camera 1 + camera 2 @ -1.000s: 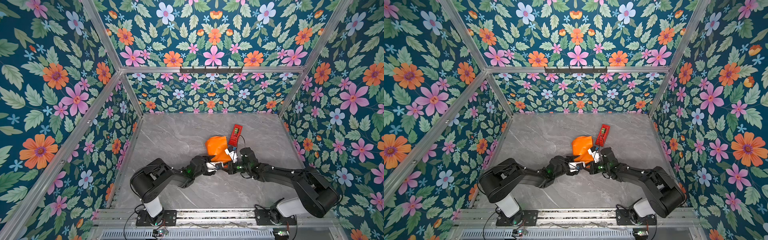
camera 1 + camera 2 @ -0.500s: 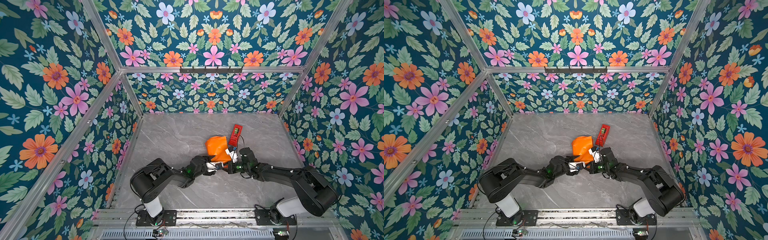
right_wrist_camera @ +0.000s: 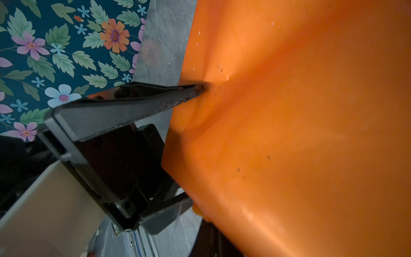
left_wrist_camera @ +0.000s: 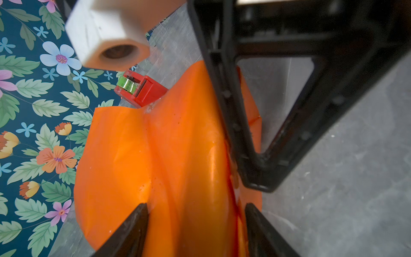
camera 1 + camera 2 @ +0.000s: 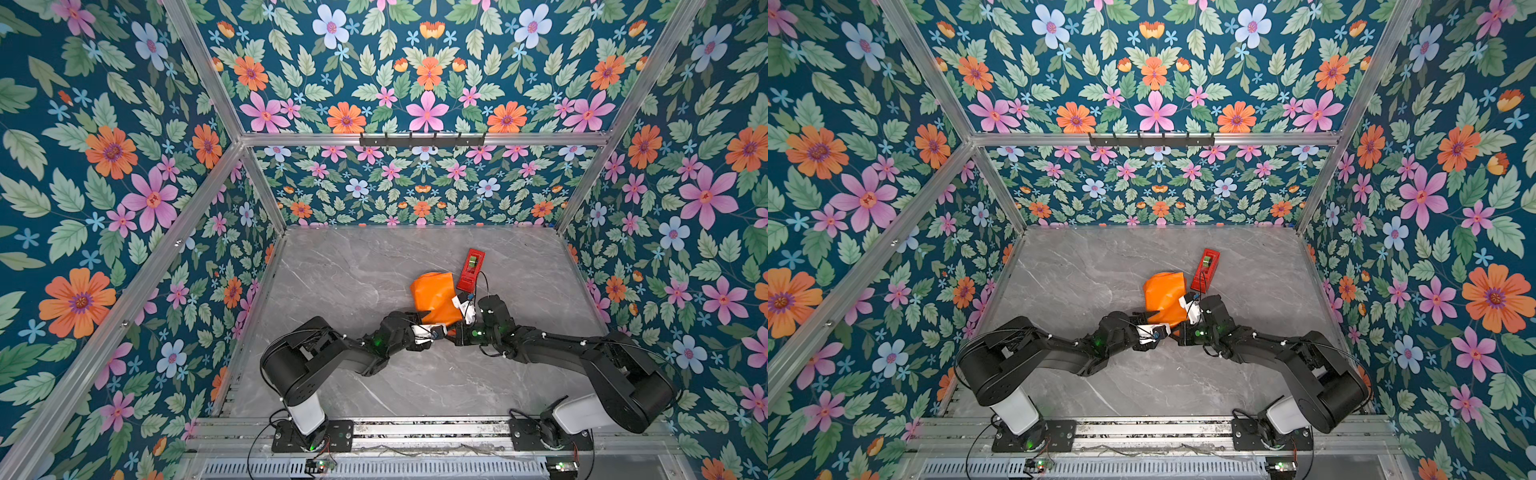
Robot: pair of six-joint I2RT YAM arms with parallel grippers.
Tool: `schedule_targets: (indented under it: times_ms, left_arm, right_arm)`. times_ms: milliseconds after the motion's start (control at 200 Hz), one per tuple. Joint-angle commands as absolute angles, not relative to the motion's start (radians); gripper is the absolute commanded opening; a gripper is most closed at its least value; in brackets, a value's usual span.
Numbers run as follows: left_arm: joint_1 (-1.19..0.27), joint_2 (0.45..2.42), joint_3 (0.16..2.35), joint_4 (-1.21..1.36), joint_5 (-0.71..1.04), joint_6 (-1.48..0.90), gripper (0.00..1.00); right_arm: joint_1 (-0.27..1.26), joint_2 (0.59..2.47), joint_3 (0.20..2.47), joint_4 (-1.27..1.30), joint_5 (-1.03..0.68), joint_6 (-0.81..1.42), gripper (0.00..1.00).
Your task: Wrap the gift box in paper
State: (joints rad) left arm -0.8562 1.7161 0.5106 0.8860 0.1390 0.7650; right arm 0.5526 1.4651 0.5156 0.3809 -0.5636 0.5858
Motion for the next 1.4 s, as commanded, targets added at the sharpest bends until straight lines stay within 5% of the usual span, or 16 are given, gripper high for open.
schedule_targets:
  times_ms: [0, 1395]
  left_arm:
    - [-0.855, 1.72, 0.508, 0.762, 0.149, 0.747, 0.69]
    - [-0.854, 1.718, 0.509, 0.764, 0.156, 0.746, 0.68]
  right_arm:
    - [0.561, 1.462, 0.513, 0.432, -0.53, 0.637, 0.0]
    - [0.597, 1.422, 0.523, 0.37, -0.387, 0.864, 0.42]
